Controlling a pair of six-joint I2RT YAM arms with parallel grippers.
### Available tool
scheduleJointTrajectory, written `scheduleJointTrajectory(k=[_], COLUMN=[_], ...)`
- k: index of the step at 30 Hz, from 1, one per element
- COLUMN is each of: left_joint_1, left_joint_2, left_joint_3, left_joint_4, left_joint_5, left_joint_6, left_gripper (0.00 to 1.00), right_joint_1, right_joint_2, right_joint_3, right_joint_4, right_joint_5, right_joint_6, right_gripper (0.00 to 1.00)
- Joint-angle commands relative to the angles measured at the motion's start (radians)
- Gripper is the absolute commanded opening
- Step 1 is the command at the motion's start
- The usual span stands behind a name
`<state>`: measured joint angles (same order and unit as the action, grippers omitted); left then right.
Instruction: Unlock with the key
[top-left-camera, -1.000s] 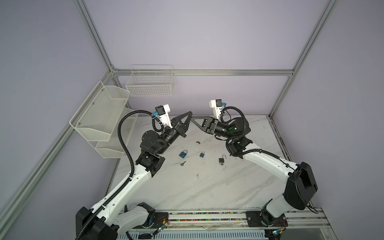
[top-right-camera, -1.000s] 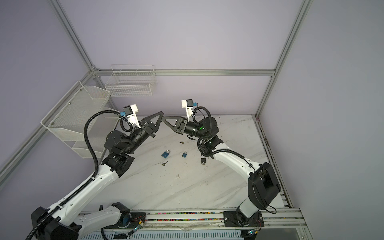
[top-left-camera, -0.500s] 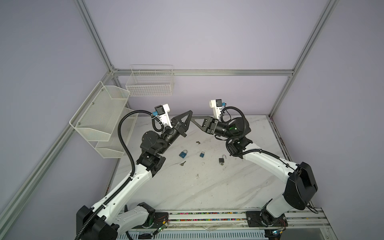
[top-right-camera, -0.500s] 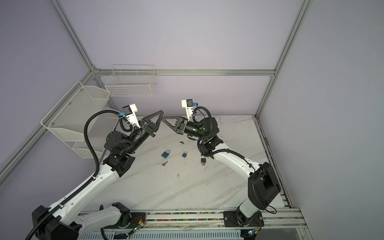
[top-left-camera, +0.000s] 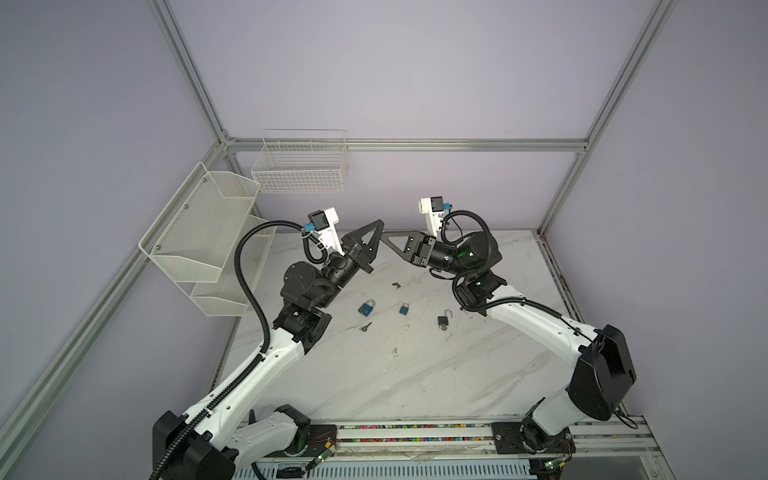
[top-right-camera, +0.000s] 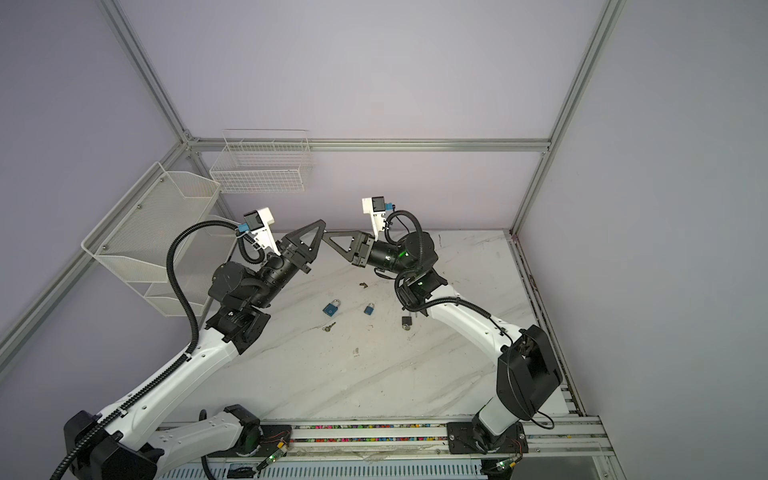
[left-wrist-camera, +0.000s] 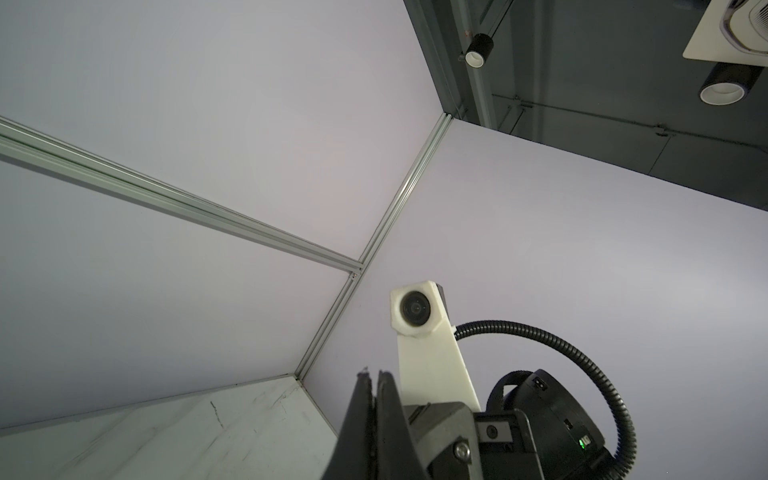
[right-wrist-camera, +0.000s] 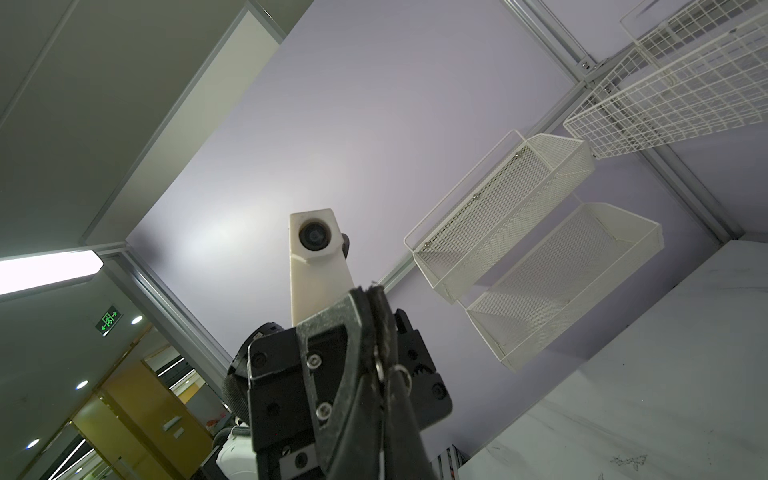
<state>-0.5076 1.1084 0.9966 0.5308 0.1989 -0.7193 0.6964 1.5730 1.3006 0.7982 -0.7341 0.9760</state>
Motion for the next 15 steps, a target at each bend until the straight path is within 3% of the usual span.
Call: scheduleJointTrajectory(k=[1,7,15], left_joint_1=[-0.020,-0.020,-0.020], left_joint_2=[-0.027,-0.032,-0.054], left_joint_3=[-0.021,-0.017,-0.009], left_joint_4=[0.024,0.015,-0.040], left_joint_5=[0.026,0.014,-0.033], left_joint_6=[0.037,0.044,0.043], left_gripper=[0.00,0.03,0.26], right_joint_1=[0.006,0.005,-0.001], right_joint_2=[-0.011,-0.004,-0.020], right_joint_3=[0.025,0.021,0.000], right_joint_4=[-0.073,-0.092,-0.142], right_joint_5=[0.023,0.033,0.037], right_joint_6=[-0.012,0.015,0.004], right_gripper=[0.00,0.00,0.00])
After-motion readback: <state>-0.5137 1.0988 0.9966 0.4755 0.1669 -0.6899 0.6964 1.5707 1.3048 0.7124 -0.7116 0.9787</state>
